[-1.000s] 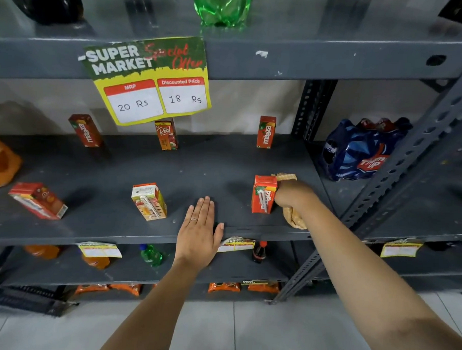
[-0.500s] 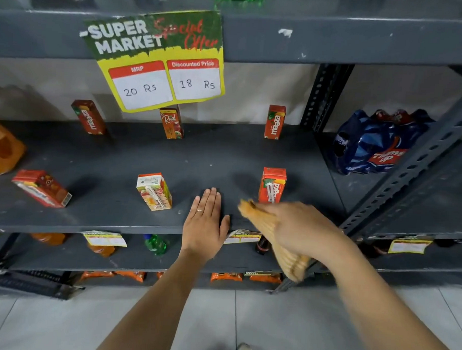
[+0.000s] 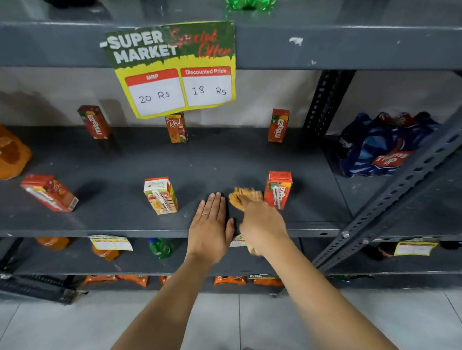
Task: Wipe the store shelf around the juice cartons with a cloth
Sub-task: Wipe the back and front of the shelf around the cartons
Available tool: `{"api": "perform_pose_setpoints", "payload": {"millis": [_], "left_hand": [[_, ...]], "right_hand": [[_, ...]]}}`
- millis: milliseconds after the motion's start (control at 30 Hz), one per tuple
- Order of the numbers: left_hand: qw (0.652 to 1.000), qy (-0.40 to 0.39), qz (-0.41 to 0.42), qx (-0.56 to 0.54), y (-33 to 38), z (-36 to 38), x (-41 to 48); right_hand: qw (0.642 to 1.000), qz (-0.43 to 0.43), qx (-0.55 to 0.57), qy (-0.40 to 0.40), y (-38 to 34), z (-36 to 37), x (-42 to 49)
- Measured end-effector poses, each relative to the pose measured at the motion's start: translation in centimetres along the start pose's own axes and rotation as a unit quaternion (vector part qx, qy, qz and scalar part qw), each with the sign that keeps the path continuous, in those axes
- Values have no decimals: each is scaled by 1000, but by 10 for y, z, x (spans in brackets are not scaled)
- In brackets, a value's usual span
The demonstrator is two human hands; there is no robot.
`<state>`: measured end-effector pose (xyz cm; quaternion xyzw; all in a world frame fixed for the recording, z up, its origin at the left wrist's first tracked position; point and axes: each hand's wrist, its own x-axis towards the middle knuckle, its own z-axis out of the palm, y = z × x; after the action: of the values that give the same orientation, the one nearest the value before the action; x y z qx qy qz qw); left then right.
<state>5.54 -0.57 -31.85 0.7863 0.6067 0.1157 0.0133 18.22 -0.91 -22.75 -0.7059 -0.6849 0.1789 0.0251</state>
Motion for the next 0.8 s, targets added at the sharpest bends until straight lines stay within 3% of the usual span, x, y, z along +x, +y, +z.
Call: {"api": "perform_pose_setpoints", "payload": {"millis": [167, 300, 400, 600, 800], "left_hand": [[1000, 4, 3, 1, -1, 2, 1], [1000, 11, -1, 5, 0, 2, 1], [1000, 11, -3, 13, 0, 2, 2], [1000, 0, 1, 13, -4, 5, 0], [1000, 0, -13, 18, -4, 8, 2]], "right_hand": [[993, -16, 35, -109, 38, -30, -68], [995, -53, 86, -7, 36, -52, -49], [994, -87, 29, 55, 12, -43, -13], [990, -96, -107, -15, 38, -15, -25], [980, 65, -127, -139, 116, -36, -86]]}}
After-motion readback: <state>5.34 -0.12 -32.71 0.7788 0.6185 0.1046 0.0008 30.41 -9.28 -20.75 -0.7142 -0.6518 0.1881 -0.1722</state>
